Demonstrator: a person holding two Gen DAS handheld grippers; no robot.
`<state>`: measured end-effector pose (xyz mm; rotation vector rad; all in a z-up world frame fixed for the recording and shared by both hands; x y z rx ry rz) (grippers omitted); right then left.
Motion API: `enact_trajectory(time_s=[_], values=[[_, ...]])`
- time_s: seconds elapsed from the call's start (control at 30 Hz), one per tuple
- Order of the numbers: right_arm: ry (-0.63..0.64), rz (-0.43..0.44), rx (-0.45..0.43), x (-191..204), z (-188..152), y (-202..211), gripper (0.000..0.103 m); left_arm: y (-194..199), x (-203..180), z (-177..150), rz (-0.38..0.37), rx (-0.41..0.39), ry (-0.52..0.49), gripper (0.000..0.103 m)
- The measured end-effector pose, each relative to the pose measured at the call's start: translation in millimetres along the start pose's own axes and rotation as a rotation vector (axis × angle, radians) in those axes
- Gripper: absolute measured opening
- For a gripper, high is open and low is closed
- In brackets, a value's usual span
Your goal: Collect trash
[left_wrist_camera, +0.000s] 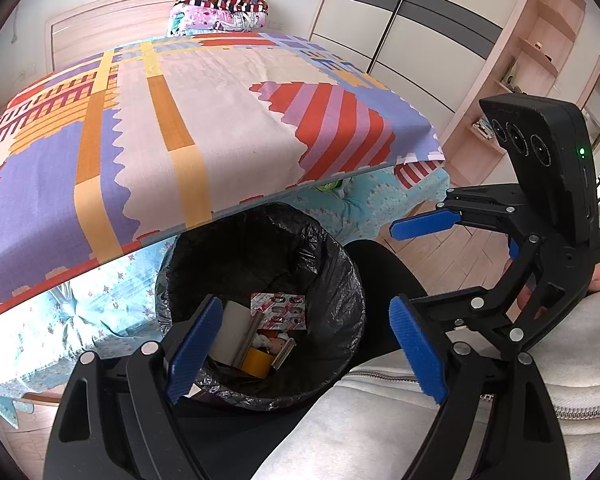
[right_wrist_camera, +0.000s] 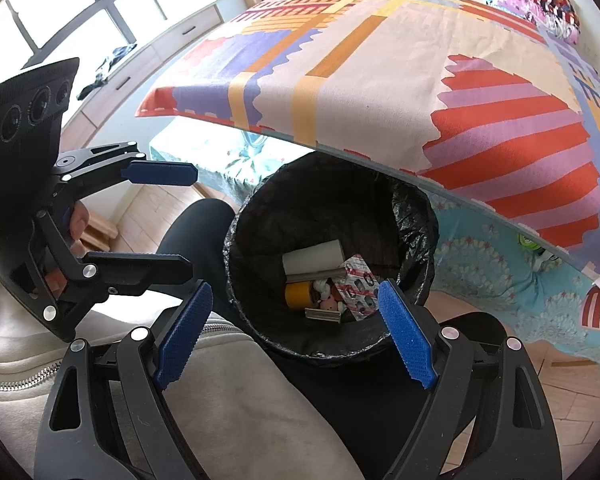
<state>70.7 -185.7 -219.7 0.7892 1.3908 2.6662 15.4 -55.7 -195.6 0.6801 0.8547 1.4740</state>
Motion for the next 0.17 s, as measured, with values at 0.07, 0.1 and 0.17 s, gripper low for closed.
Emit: enact_trajectory(time_s=[0.07,0.1,0.17], values=[[0.000,-0.001,0.000,0.2,0.1,-0.2,0.085,0.2,-0.4,-0.2,-0.003,0.001,0.000,0.082],[0.000,-0.001,-0.001,-0.1,0.0,0.0,0.085,0.4,-0.4,0.1,-0.003,0.000,-0.001,0.082],[0.000,0.000,-0.001,-0.1,0.1,-0.2,0.085,1.5,-0.2,0.1,0.000,-0.001,-0.004,0.082]])
Point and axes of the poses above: each gripper's, at about its wrist camera, not at the fingertips, and y roughly against the way its jaws point, x to its left, z to its top, the point moved 5 cm from there along -y, roughly the way its jaws point, and after that the axes turned 13 degrees about z, right-handed, at the moved point
